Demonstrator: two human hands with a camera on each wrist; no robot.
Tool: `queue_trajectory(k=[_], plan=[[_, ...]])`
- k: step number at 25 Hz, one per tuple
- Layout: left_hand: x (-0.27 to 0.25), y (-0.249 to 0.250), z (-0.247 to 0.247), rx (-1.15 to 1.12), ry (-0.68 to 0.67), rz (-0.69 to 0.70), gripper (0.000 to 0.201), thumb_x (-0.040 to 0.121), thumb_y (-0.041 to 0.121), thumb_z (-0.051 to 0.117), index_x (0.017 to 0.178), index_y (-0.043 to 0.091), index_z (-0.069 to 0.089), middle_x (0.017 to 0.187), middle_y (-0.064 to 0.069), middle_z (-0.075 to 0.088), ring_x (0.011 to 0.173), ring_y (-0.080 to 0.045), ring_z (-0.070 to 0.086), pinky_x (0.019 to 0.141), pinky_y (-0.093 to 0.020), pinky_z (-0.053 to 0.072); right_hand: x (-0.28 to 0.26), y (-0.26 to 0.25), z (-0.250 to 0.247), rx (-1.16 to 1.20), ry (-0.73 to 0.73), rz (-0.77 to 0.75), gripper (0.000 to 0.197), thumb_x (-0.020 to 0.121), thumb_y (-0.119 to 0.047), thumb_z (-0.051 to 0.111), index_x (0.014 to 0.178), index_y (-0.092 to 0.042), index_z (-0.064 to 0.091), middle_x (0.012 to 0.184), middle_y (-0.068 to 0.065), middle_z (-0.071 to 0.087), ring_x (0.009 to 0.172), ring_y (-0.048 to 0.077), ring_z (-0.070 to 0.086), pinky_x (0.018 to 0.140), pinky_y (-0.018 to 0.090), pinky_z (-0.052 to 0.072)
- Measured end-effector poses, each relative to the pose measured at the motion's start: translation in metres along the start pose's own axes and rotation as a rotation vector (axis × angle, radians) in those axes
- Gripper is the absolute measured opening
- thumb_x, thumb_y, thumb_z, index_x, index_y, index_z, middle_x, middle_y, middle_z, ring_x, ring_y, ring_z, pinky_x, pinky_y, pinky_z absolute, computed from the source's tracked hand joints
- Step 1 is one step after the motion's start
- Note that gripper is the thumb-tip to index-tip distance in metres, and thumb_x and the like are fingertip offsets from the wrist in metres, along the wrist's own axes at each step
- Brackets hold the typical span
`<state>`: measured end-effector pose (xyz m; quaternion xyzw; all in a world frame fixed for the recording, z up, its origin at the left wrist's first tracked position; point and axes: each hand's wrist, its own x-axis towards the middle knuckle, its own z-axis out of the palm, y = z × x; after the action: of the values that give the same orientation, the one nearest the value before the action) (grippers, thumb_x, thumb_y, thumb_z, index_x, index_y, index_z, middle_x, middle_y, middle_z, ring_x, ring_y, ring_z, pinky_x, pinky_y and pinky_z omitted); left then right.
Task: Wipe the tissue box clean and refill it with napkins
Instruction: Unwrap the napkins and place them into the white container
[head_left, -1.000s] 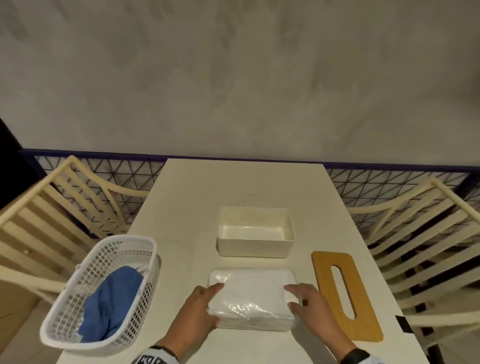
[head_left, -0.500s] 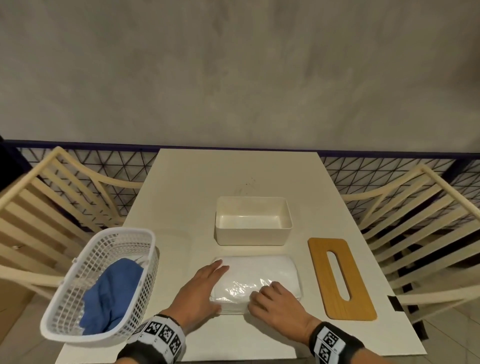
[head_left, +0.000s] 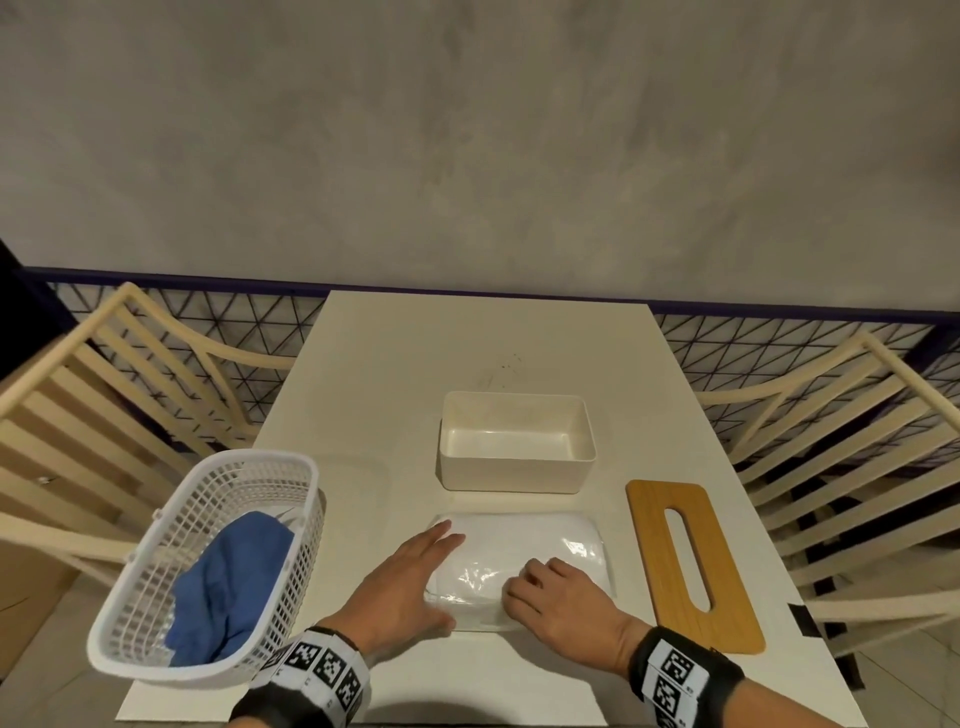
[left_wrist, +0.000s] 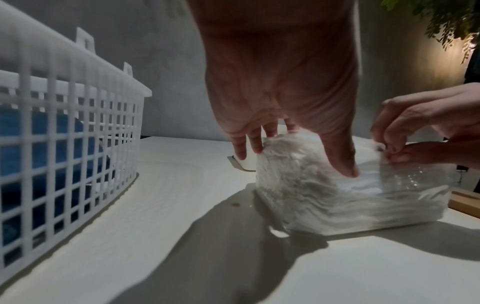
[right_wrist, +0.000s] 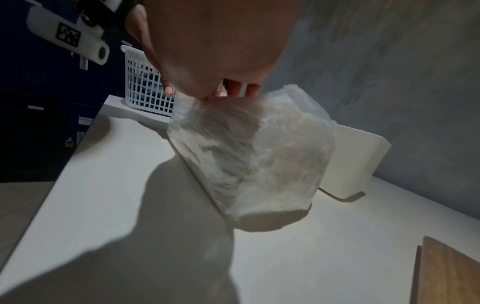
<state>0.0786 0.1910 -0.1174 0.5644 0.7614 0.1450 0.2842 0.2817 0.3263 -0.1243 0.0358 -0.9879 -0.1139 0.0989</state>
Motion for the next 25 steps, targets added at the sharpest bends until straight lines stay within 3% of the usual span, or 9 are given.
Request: queue_trajectory(k=[4,8,10,12,15,19,21,23,25], plan=[[0.001,-0.002,0.002,-0.017,-0.001,0.005,0.089,0.071,0.042,0.069,0.142,0.043,0.014,0.155,0.022,0.003,0.142,-0.002,0.009,0.117,-0.030,0.022,0.000,-0.009,-0.001,0.040,-0.060,-0.015,0.012,0.084,-0.010,0.046,0.081,-0.018,0.055,0.077,-0.003,0.062,0.067,0.017,0.053,0.063,0.024,0.044],[0.002,-0.002,-0.001,-0.034,-0.018,-0.001,0.088,0.072,0.043,0.069,0.142,0.042,0.015,0.156,0.021,0.003,0.142,-0.001,0.010,0.117,-0.029,0.020,0.017,-0.005,-0.035,0.303,-0.288,0.051,0.017,0.073,-0.006,0.054,0.084,-0.019,0.054,0.080,-0.001,0.063,0.071,0.020,0.056,0.063,0.026,0.043],[0.002,0.001,-0.007,-0.027,-0.064,-0.009,0.088,0.073,0.049,0.066,0.143,0.041,0.014,0.156,0.020,0.004,0.143,-0.003,0.010,0.119,-0.033,0.015,0.035,0.015,-0.068,0.570,-0.382,0.208,0.014,0.082,-0.005,0.052,0.086,-0.018,0.057,0.089,0.002,0.064,0.078,0.021,0.056,0.068,0.030,0.041],[0.005,0.009,-0.016,-0.026,-0.044,0.001,0.070,0.080,0.050,0.058,0.141,0.041,0.024,0.153,0.018,0.019,0.141,-0.007,0.021,0.118,-0.037,0.014,0.052,0.042,-0.092,0.736,-0.189,0.471,0.012,0.089,-0.011,0.054,0.089,-0.019,0.062,0.089,-0.004,0.065,0.069,0.008,0.052,0.067,0.028,0.041],[0.015,0.025,-0.034,-0.273,0.243,-0.024,0.029,0.090,0.028,0.054,0.118,0.028,0.061,0.125,0.013,0.056,0.114,-0.009,0.053,0.098,-0.025,0.039,0.057,0.078,-0.102,0.945,0.028,0.739,0.012,0.088,-0.020,0.063,0.100,-0.023,0.066,0.088,-0.006,0.064,0.067,-0.001,0.052,0.068,0.021,0.042],[0.038,0.031,-0.042,-0.493,0.328,-0.137,0.021,0.093,0.019,0.048,0.099,0.020,0.068,0.097,0.004,0.069,0.093,-0.013,0.062,0.070,-0.013,0.040,0.010,0.090,-0.073,1.188,-0.421,0.782,0.061,0.081,-0.027,0.071,0.134,-0.029,0.040,0.122,-0.004,0.050,0.114,0.013,0.046,0.097,0.025,0.036],[0.046,0.030,-0.042,-0.586,0.368,-0.174,0.022,0.093,0.010,0.043,0.098,0.023,0.060,0.080,-0.001,0.069,0.085,-0.020,0.066,0.065,-0.016,0.043,-0.009,0.088,-0.052,1.162,-0.304,0.975,0.062,0.076,-0.016,0.076,0.129,-0.026,0.044,0.120,-0.005,0.051,0.115,0.014,0.044,0.094,0.021,0.037],[0.051,0.031,-0.041,-0.660,0.432,-0.172,0.022,0.093,0.007,0.041,0.105,0.025,0.046,0.074,-0.004,0.066,0.079,-0.021,0.065,0.063,-0.019,0.044,-0.011,0.086,-0.035,1.160,-0.022,1.163,0.037,0.079,-0.001,0.071,0.109,-0.016,0.056,0.104,-0.002,0.059,0.103,0.016,0.052,0.078,0.011,0.042],[0.054,0.035,-0.040,-0.724,0.474,-0.155,0.026,0.094,0.012,0.045,0.111,0.027,0.033,0.078,-0.008,0.067,0.077,-0.021,0.065,0.062,-0.020,0.043,-0.002,0.083,-0.028,1.180,0.107,1.232,0.019,0.081,0.006,0.064,0.087,-0.012,0.060,0.087,-0.001,0.061,0.085,0.013,0.056,0.066,0.006,0.044]])
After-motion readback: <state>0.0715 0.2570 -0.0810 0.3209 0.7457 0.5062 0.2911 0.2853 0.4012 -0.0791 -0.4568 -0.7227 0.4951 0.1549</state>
